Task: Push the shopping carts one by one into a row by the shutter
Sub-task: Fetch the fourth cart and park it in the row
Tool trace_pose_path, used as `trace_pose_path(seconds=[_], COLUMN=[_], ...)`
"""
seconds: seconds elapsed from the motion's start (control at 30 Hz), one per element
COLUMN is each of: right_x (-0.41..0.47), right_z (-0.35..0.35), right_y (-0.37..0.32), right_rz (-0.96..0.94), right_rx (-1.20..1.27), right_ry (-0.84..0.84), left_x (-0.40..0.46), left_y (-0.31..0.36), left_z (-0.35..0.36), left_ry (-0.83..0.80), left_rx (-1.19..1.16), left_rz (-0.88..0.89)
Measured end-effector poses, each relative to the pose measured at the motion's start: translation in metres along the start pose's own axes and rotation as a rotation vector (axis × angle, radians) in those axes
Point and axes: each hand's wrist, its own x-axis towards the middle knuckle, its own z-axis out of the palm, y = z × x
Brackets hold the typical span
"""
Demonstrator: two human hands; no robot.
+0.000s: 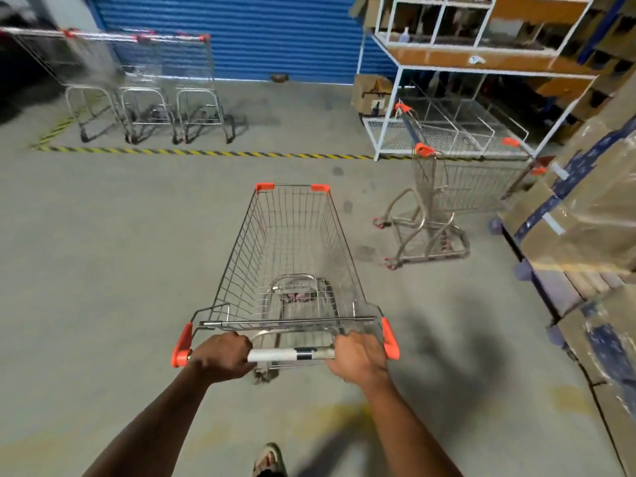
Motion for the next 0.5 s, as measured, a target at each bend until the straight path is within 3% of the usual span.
trace_pose_path(seconds=[0.5], right_x=[0.117], right_z=[-0.034], right_y=[-0.101], right_rz=[-0.103], right_rx=[0.012], right_ry=[0.05], left_x=[0.017], left_y=[-0.134], left_z=[-0.018], left_ry=[-0.011], left_rx=[-0.058], left_rz=[-0.153])
